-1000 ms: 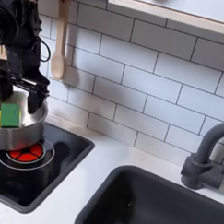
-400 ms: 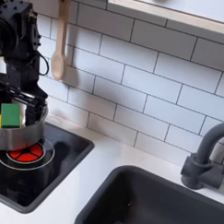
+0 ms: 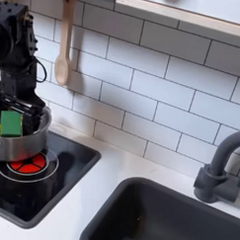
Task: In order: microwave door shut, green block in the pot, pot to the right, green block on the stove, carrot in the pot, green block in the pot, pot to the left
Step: 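Put the green block in the pot, then drag the pot to the right, then take the green block out of the pot and put it on the stove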
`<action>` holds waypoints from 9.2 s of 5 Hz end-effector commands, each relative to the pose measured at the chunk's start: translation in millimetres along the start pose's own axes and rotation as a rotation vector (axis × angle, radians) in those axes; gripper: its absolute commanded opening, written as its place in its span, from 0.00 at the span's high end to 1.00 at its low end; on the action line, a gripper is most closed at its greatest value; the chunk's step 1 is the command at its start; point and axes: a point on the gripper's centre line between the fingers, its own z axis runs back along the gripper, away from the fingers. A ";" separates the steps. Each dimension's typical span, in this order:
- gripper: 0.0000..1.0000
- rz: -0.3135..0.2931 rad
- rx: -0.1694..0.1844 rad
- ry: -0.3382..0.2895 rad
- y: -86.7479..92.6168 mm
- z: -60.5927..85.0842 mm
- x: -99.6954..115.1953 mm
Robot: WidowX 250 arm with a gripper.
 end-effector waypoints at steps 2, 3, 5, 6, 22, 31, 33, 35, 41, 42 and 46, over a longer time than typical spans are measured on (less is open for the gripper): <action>0.00 -0.017 -0.025 0.012 -15.1 1.5 -10.8; 0.00 -0.014 -0.029 0.009 -19.0 3.0 -13.4; 0.00 -0.049 -0.038 0.016 -38.0 5.0 -16.9; 0.00 -0.057 -0.040 0.014 -43.0 6.2 -19.5; 0.00 -0.202 -0.122 0.077 -127.7 -0.5 -59.5; 1.00 -0.151 -0.065 0.030 -118.5 36.8 -44.6; 1.00 -0.131 -0.030 -0.039 -106.1 64.2 -27.7; 1.00 -0.060 0.012 -0.057 -72.0 68.4 -19.1; 1.00 0.038 0.048 -0.010 4.5 51.0 -26.2; 1.00 0.036 0.040 0.019 9.9 38.5 -29.3; 1.00 -0.101 -0.011 0.043 30.8 20.2 -29.3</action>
